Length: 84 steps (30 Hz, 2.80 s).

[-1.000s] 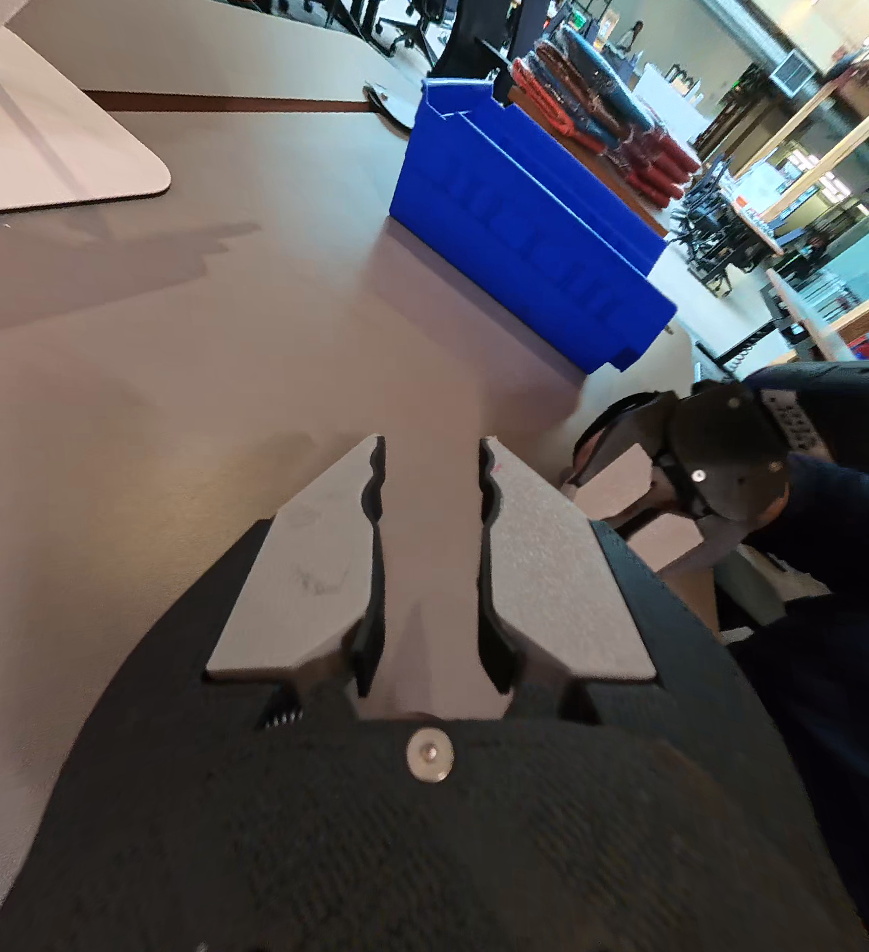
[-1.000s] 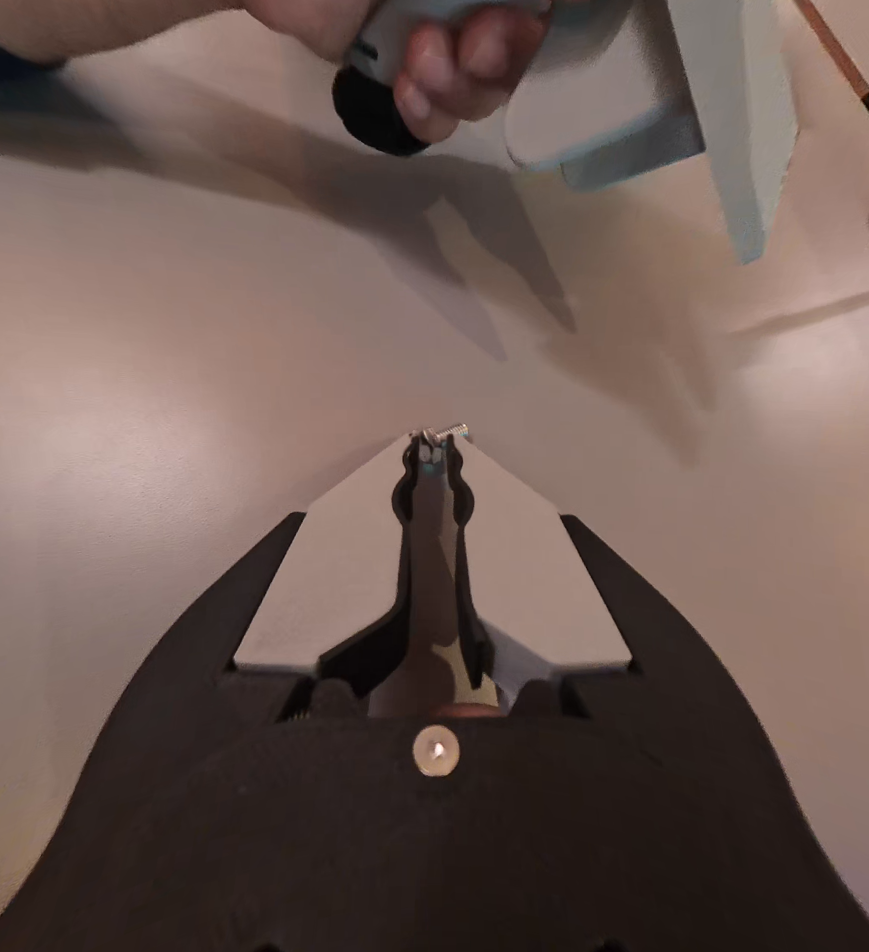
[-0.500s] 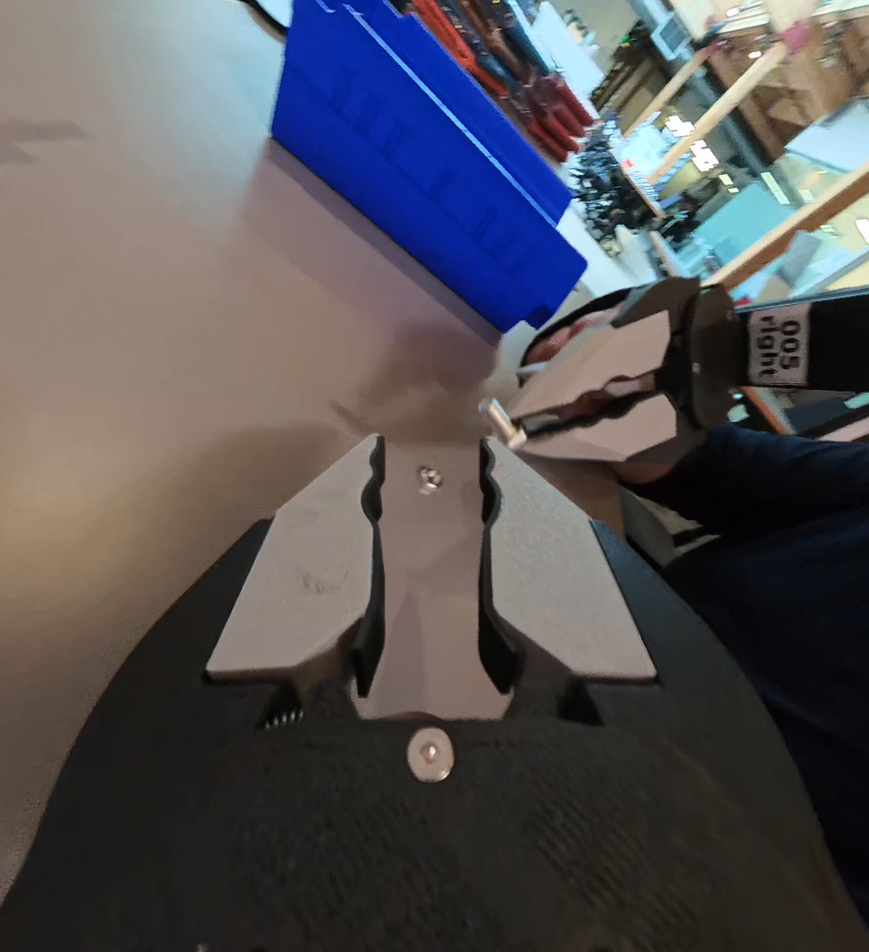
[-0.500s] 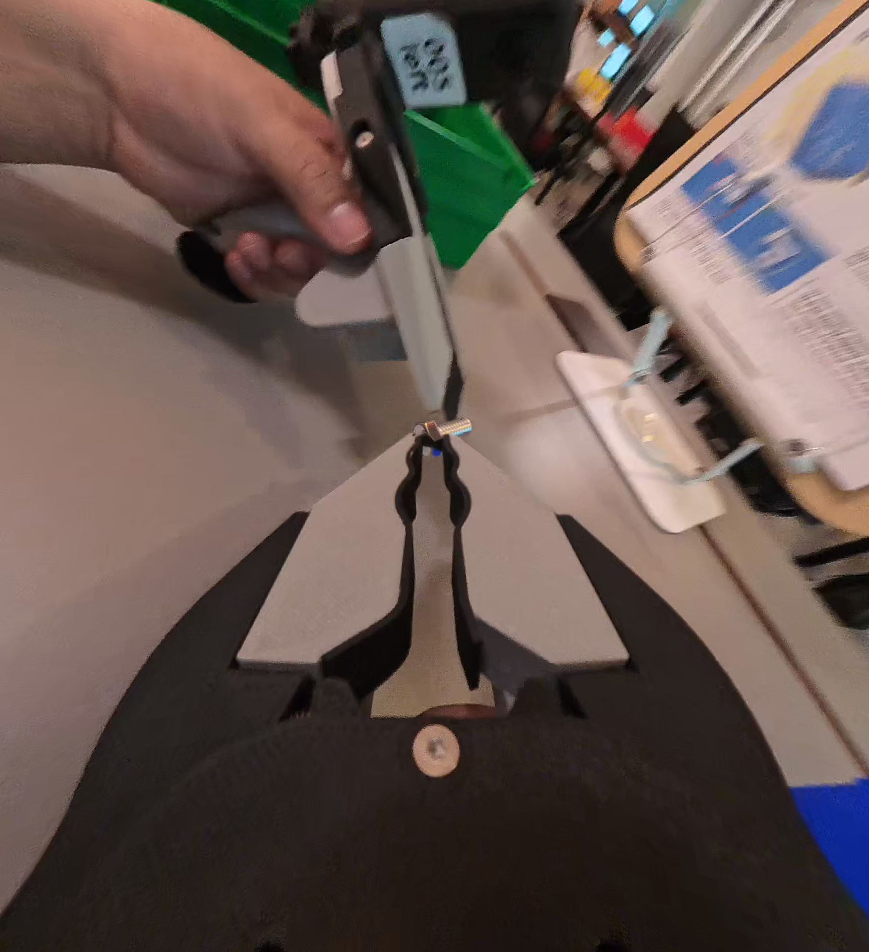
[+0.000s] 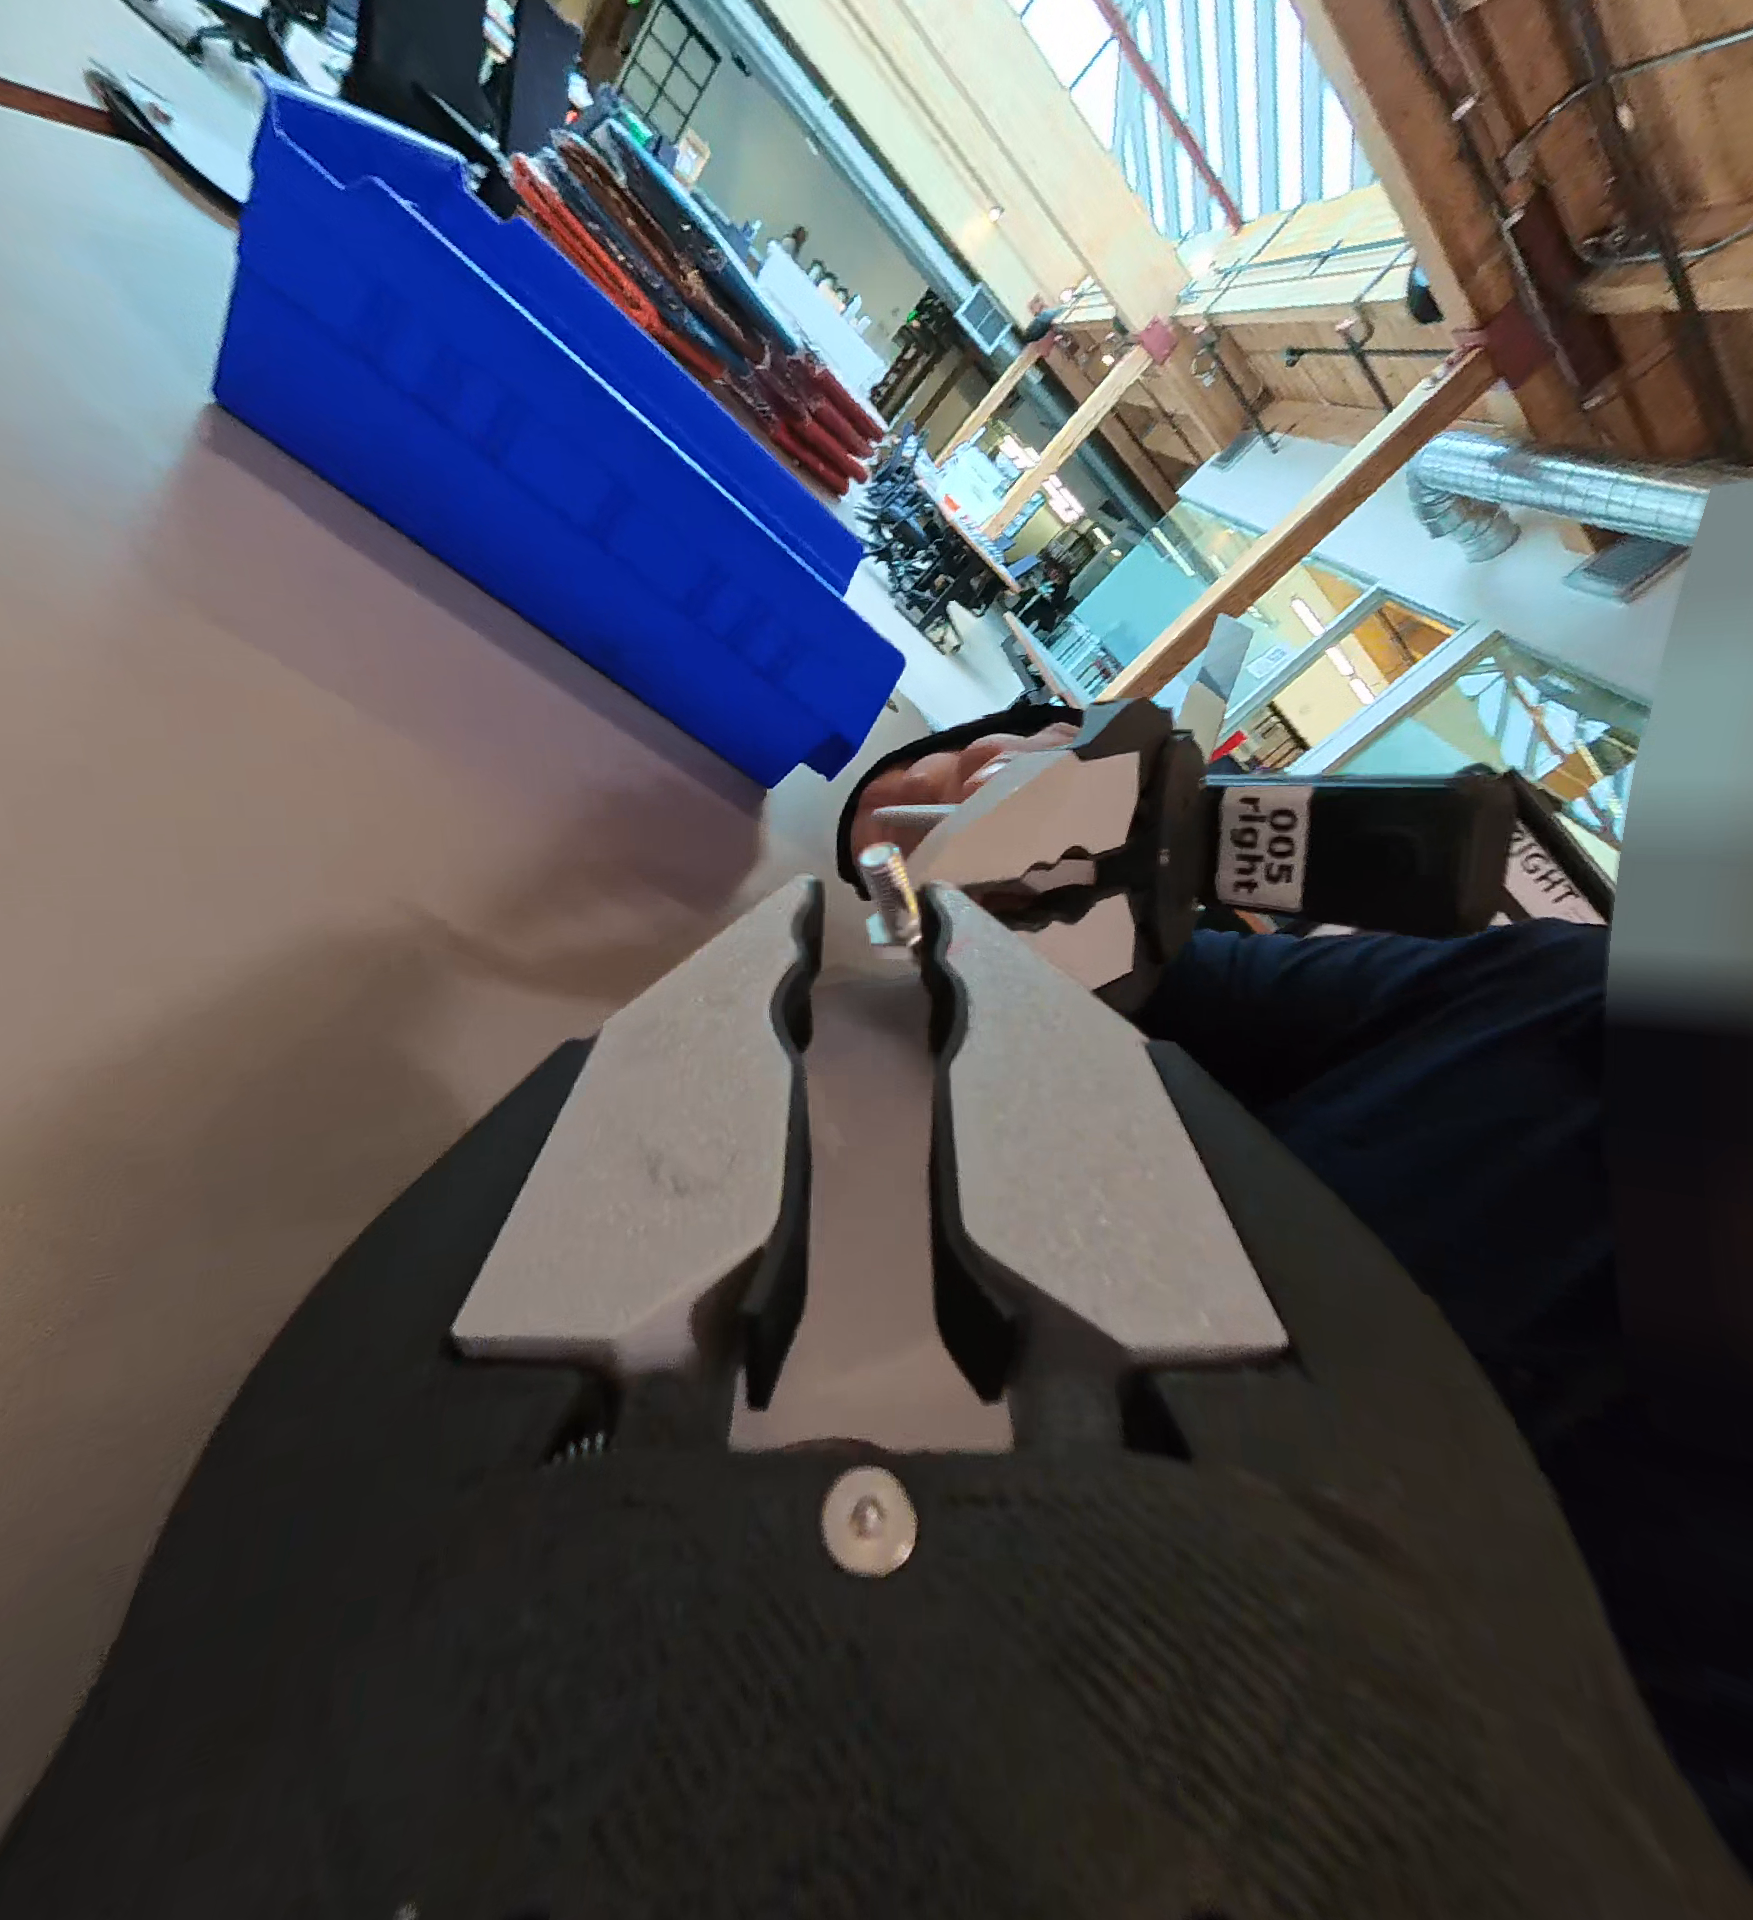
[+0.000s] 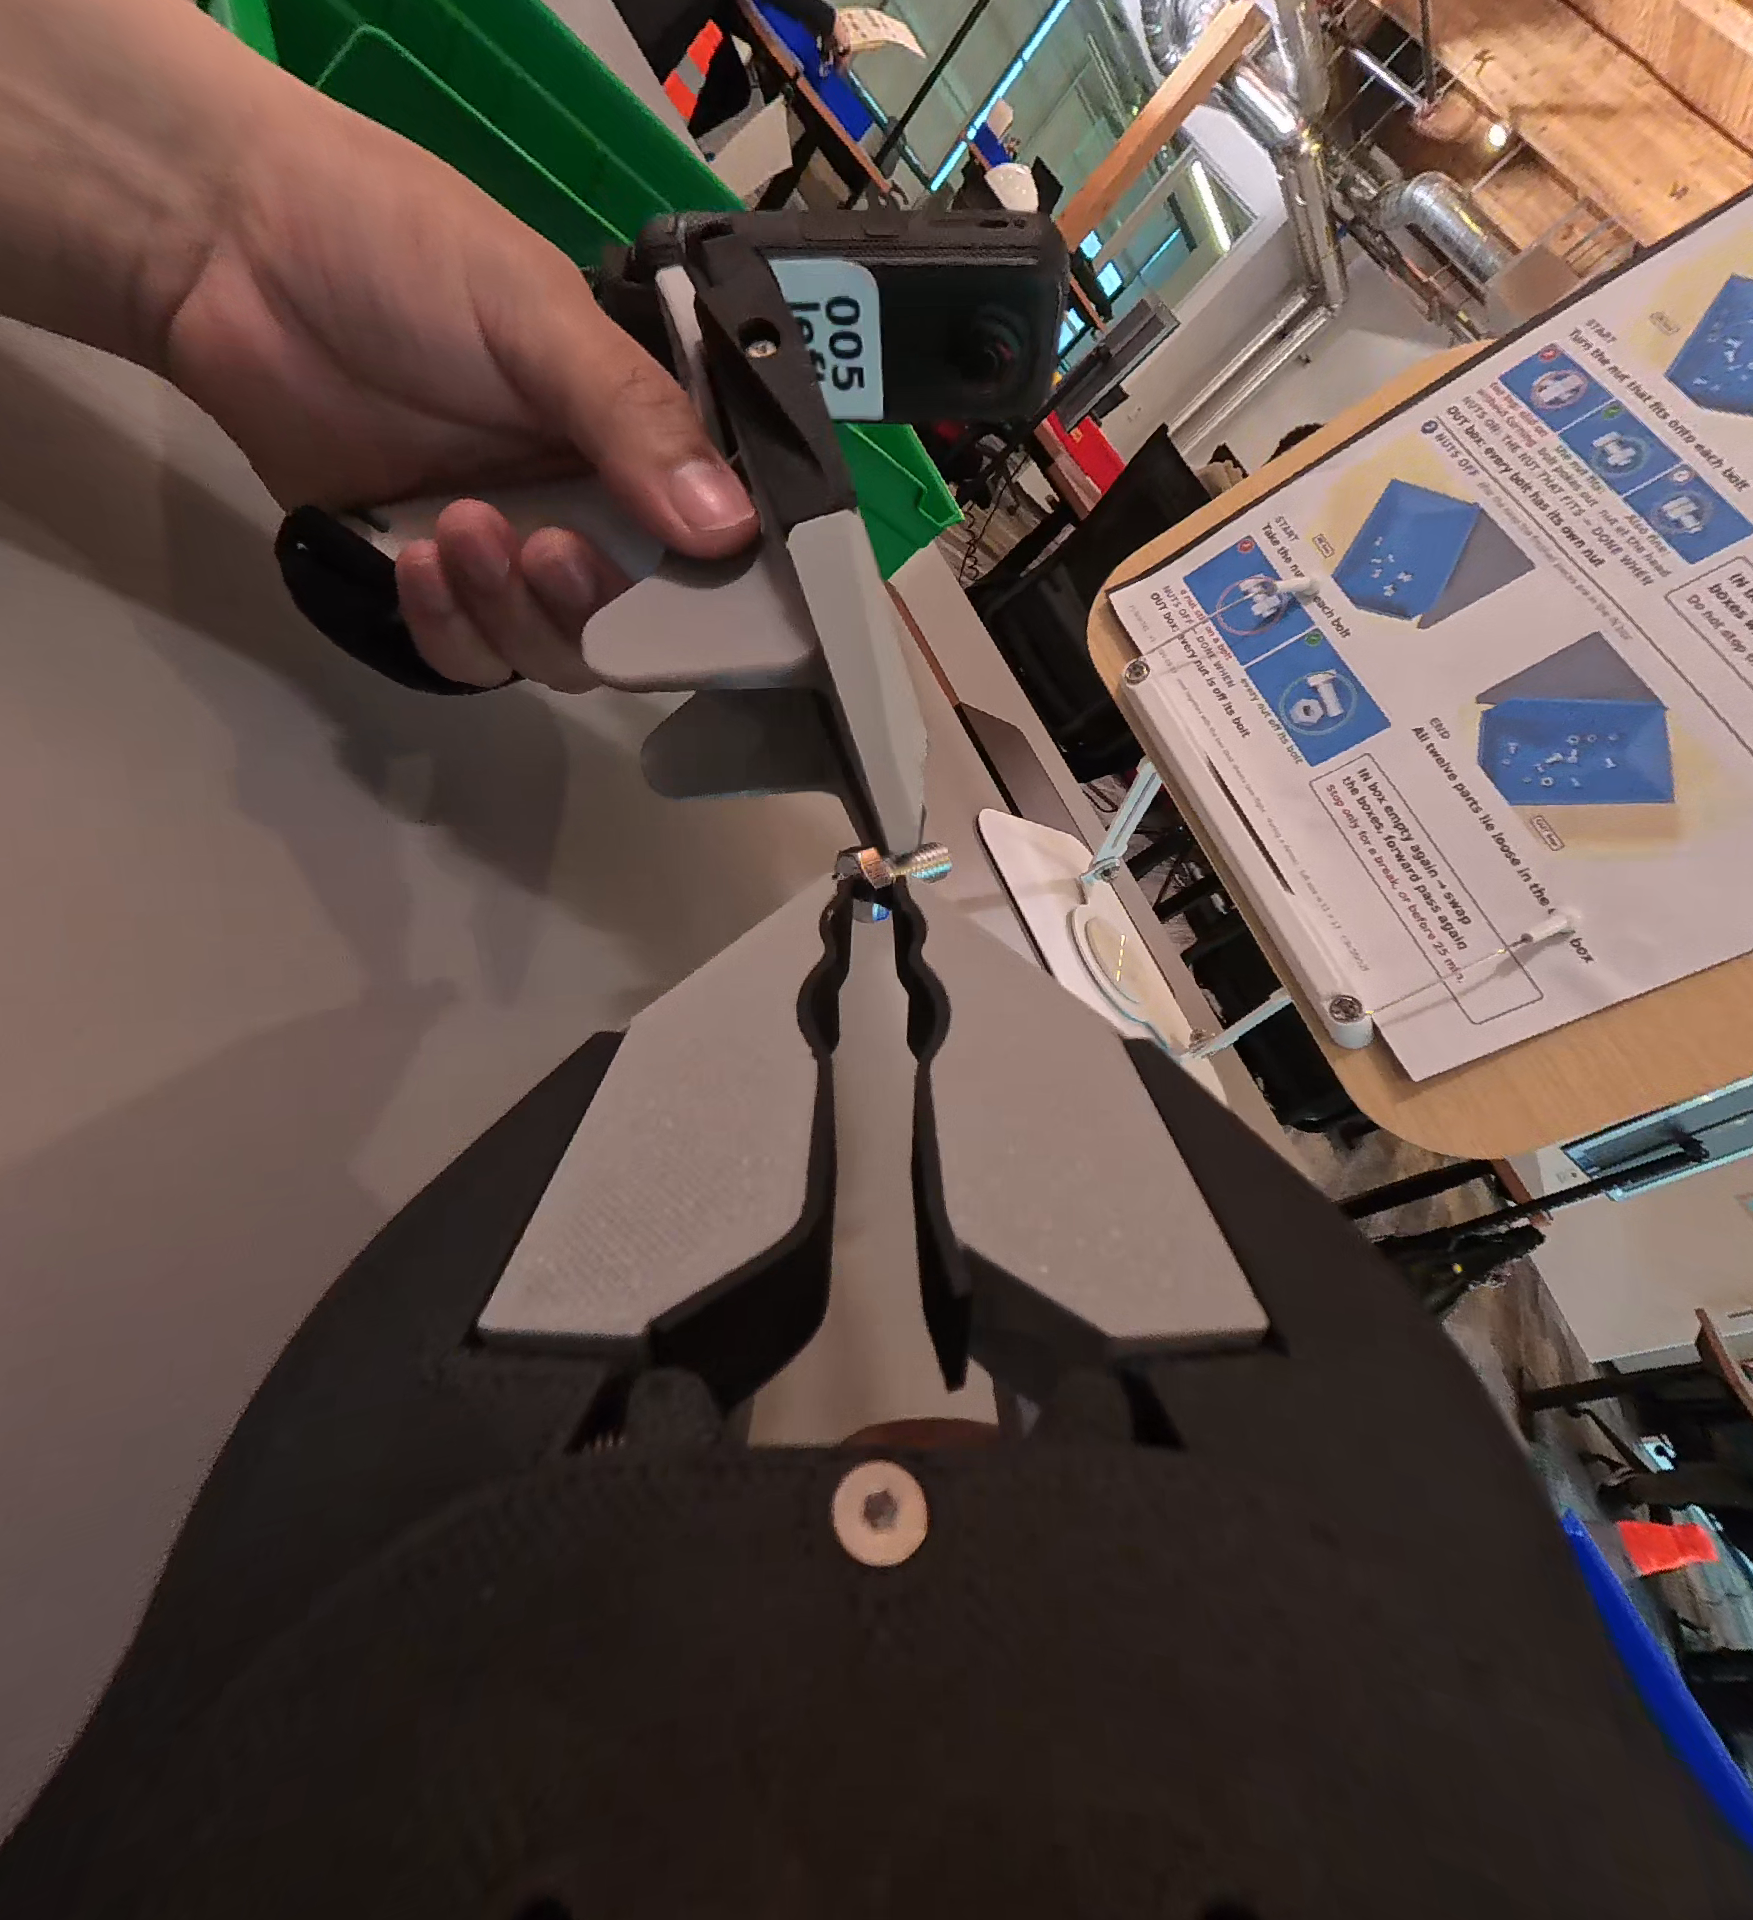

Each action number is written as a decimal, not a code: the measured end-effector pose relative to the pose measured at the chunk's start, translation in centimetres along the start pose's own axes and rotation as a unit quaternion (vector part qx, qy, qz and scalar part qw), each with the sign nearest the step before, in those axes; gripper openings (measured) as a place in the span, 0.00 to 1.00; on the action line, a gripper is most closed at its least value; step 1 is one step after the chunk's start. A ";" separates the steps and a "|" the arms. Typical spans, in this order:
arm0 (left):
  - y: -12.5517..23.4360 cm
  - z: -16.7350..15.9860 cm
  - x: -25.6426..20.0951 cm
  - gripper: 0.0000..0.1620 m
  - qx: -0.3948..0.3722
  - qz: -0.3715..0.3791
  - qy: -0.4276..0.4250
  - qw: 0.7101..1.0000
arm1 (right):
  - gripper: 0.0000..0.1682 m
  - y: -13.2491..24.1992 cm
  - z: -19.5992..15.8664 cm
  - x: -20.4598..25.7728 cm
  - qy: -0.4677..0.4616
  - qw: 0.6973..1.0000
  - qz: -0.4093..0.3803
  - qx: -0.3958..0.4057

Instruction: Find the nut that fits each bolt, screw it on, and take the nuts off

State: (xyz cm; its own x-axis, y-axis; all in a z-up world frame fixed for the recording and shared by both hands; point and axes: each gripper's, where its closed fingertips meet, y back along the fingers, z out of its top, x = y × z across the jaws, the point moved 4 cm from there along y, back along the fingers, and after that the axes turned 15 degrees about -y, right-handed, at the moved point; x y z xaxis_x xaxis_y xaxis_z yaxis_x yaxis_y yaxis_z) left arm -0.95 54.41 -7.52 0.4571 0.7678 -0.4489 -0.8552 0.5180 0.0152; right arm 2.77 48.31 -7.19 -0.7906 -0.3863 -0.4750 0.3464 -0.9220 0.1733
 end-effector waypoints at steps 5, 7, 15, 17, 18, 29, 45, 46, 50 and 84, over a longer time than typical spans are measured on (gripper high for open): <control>-0.7 -0.4 -0.4 0.10 0.005 -0.016 0.006 1.000 | 0.03 -0.2 -0.1 0.0 0.030 0.999 -0.027 0.004; -0.8 -0.5 -0.5 0.08 0.009 -0.015 0.003 1.000 | 0.03 -0.2 -0.1 -0.1 0.030 0.999 -0.032 0.002; -0.8 -0.1 -0.9 0.08 0.011 0.002 -0.045 0.999 | 0.03 0.1 0.2 -0.3 0.013 0.999 -0.028 -0.021; -0.8 0.0 -0.9 0.07 0.006 0.002 -0.046 0.999 | 0.05 0.1 0.2 -0.2 0.013 0.999 -0.025 -0.023; -0.8 0.1 -0.9 0.07 0.007 0.007 -0.051 0.999 | 0.07 0.0 0.1 -0.2 0.012 0.999 -0.022 -0.022; -0.2 -0.7 -1.3 0.08 0.124 0.070 -0.217 0.966 | 0.09 1.0 0.3 -1.2 -0.159 0.982 0.097 -0.040; -1.6 -2.4 -1.5 0.08 0.197 0.096 -0.308 0.926 | 0.03 -0.2 -1.5 -1.3 -0.428 0.869 0.246 0.015; -1.6 -2.4 -1.5 0.08 0.195 0.097 -0.307 0.926 | 0.02 -0.2 -1.5 -1.4 -0.432 0.867 0.247 0.015; -1.6 -2.2 -1.5 0.08 0.190 0.097 -0.307 0.927 | 0.08 -0.2 -1.6 -1.6 -0.444 0.862 0.245 0.016; -1.2 -1.8 -0.9 0.08 0.138 0.070 -0.205 0.967 | 0.03 -0.3 -2.0 -1.7 -0.431 0.872 0.230 0.030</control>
State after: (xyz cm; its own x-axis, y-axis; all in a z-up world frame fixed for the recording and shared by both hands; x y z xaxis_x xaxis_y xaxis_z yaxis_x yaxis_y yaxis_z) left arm -0.80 52.45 -8.70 0.4475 0.8936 -0.0346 -0.8444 0.4349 0.3128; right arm 5.03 49.26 -8.16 -0.6693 -0.5695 0.4771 0.7209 -0.6531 0.2318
